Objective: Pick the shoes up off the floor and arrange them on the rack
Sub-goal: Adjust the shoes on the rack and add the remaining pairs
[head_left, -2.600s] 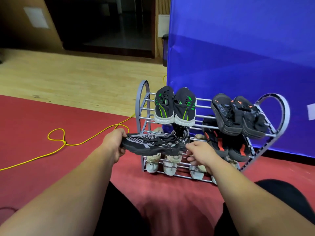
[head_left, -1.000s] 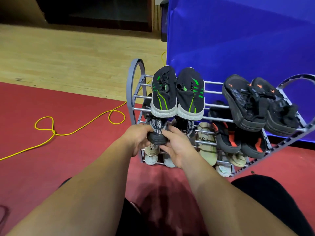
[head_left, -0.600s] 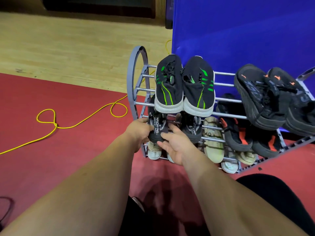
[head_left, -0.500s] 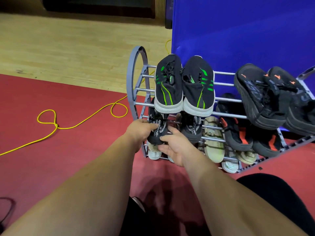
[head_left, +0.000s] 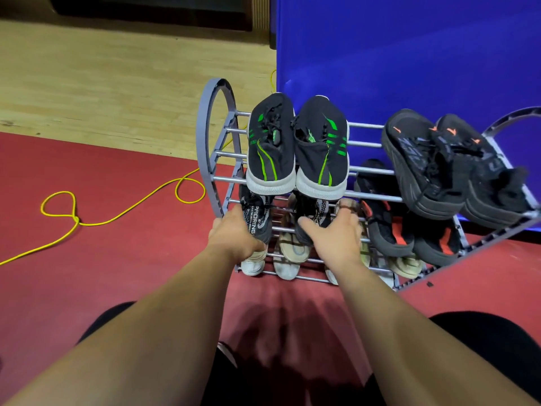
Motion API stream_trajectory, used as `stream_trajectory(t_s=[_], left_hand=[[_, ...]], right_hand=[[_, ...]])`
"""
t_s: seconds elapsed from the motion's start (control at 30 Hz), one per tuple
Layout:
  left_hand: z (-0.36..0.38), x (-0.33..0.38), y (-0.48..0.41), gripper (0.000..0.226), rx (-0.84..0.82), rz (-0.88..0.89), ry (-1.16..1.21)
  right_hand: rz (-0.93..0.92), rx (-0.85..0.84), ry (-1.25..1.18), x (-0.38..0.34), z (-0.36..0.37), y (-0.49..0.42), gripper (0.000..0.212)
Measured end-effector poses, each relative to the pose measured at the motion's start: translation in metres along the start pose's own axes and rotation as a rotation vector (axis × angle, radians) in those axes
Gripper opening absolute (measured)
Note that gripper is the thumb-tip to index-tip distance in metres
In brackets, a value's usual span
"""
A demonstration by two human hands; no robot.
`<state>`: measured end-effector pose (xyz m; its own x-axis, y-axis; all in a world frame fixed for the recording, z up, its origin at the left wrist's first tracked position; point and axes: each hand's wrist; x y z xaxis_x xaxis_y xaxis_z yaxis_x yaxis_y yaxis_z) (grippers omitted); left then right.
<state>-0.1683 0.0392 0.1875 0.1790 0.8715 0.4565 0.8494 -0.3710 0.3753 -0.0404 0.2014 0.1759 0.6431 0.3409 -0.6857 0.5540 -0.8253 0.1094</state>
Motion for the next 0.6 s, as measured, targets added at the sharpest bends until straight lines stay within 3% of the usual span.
stream_trajectory(t_s=[0.1,0.27,0.6], left_hand=[[0.003,0.002,-0.004,0.071,0.029,0.008,-0.014],[0.005,0.003,-0.010,0.061,0.041,0.021,0.033],[0.013,0.017,-0.015,0.068,0.041,0.013,0.215]], right_hand=[[-0.026,-0.143,0.044,0.014,0.014,0.003,0.109],[0.057,-0.132,0.019,0.016,0.019,-0.001,0.089],[0.082,-0.101,-0.015,0.015,0.023,-0.005,0.082]])
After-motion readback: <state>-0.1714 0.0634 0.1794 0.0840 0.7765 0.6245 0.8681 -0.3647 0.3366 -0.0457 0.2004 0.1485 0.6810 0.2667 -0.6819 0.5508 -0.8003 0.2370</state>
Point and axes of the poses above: each hand's wrist, its own y-axis away from the middle knuckle, its own z-axis out of the palm, x = y × z, and after that the axes turned 5 degrees about -z, right-handed
